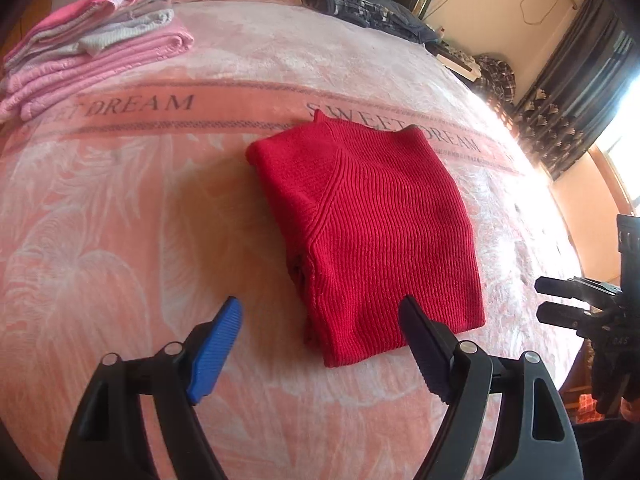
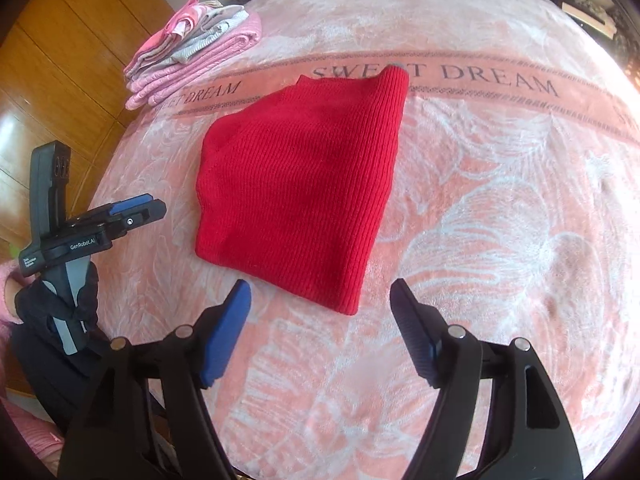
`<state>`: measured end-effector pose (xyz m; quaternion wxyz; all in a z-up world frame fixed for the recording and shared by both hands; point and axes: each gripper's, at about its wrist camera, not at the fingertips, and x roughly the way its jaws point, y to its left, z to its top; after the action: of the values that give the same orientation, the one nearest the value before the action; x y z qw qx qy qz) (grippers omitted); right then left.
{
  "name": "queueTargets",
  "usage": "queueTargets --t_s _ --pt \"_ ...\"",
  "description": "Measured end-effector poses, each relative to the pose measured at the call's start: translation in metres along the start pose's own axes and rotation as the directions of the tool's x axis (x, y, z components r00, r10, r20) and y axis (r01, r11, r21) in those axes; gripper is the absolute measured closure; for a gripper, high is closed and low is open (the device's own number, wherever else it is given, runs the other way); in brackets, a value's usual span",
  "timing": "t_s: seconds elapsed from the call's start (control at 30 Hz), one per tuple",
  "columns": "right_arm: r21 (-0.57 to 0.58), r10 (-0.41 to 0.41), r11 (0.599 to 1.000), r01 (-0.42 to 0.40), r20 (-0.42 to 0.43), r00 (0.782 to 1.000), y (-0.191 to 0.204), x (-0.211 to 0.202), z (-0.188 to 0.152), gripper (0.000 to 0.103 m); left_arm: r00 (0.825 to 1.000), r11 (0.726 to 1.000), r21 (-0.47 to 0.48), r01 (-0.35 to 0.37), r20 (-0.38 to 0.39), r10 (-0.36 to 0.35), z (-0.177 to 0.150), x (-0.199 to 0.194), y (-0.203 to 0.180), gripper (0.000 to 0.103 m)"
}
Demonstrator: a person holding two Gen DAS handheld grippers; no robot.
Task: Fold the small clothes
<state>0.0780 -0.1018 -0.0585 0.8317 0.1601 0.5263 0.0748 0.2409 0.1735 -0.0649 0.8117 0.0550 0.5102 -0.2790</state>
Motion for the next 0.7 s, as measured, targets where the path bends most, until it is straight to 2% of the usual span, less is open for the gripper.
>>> queueTargets --t_s 0.1,0.2,0.27,0.37,0.53,0.63,0.7 --pt "0.008 -0.04 0.999 0.039 0.071 0.997 0.011 -0.019 -0.004 0.025 0.997 0.998 -0.009 -0.055 0.05 0.056 -0.007 -0.029 -0.011 0.021" --pt "0.013 -0.109 0.994 0.108 0.117 0.987 0.018 -0.035 -0.007 0.023 0.994 0.998 -0.032 -0.055 0.096 0.057 -0.012 -0.049 -0.024 0.02" --pt "0.041 -0.143 0.989 0.139 0.127 0.982 0.02 -0.044 -0.012 0.017 0.992 0.997 -0.032 -0.065 0.11 0.068 -0.017 -0.059 -0.029 0.015" --pt "0.068 -0.202 0.979 0.194 0.14 0.969 0.027 -0.053 -0.019 0.016 0.984 0.992 -0.009 -0.125 0.123 0.125 -0.026 -0.07 -0.034 0.014" --pt "0.122 -0.207 0.974 0.189 0.152 0.966 0.04 -0.067 -0.035 0.012 0.986 0.991 -0.042 -0.126 0.104 0.13 -0.045 -0.084 -0.034 0.014" --pt "0.106 -0.25 0.966 0.237 0.141 0.958 0.057 -0.067 -0.043 0.012 0.983 0.99 -0.035 -0.135 0.124 0.138 -0.056 -0.093 -0.038 0.014" --pt "0.089 -0.244 0.969 0.233 0.146 0.959 0.068 -0.067 -0.048 0.012 0.981 0.99 -0.037 -0.134 0.137 0.138 -0.064 -0.101 -0.04 0.014"
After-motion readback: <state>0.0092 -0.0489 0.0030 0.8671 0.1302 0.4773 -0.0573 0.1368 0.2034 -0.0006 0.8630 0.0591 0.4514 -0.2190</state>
